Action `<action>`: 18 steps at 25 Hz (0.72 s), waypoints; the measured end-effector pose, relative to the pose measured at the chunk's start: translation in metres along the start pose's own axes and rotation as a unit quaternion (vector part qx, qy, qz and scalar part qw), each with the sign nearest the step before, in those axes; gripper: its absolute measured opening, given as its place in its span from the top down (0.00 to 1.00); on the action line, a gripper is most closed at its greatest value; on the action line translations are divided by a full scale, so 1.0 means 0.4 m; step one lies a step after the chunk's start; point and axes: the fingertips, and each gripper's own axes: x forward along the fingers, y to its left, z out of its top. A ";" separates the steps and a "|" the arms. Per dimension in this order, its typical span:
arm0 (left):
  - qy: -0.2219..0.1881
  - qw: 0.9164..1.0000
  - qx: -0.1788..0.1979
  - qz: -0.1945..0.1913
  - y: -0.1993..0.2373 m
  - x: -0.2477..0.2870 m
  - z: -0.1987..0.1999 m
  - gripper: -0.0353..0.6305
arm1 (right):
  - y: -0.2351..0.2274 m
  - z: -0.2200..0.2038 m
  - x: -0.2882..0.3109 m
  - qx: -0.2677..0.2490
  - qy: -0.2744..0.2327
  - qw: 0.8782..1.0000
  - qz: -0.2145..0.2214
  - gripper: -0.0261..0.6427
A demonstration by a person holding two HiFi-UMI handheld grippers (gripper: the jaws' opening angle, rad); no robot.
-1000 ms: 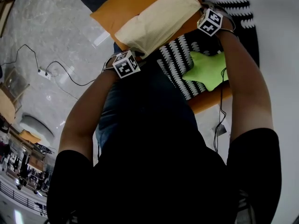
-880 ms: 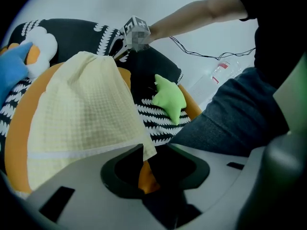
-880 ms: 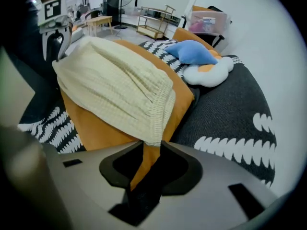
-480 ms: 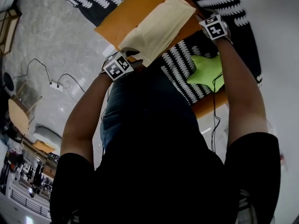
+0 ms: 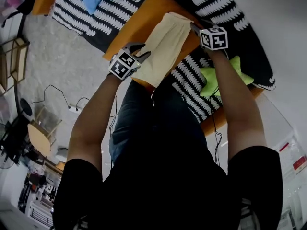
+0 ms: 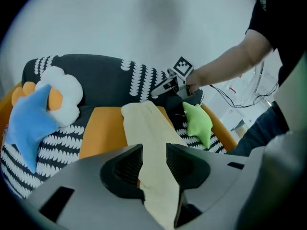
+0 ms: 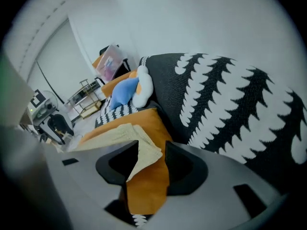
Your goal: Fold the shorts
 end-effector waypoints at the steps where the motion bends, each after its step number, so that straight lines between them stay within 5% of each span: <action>1: -0.005 1.000 -0.004 -0.002 0.015 0.010 0.028 0.69 | -0.002 -0.004 0.008 0.016 -0.002 1.000 0.003 0.68; 7: -0.025 0.999 -0.025 -0.004 0.105 0.064 0.163 0.69 | -0.006 -0.015 0.060 0.080 -0.015 0.997 0.010 0.67; 18: -0.007 0.996 -0.079 -0.037 0.234 0.205 0.217 0.69 | -0.011 -0.046 0.147 0.147 -0.005 0.987 0.065 0.64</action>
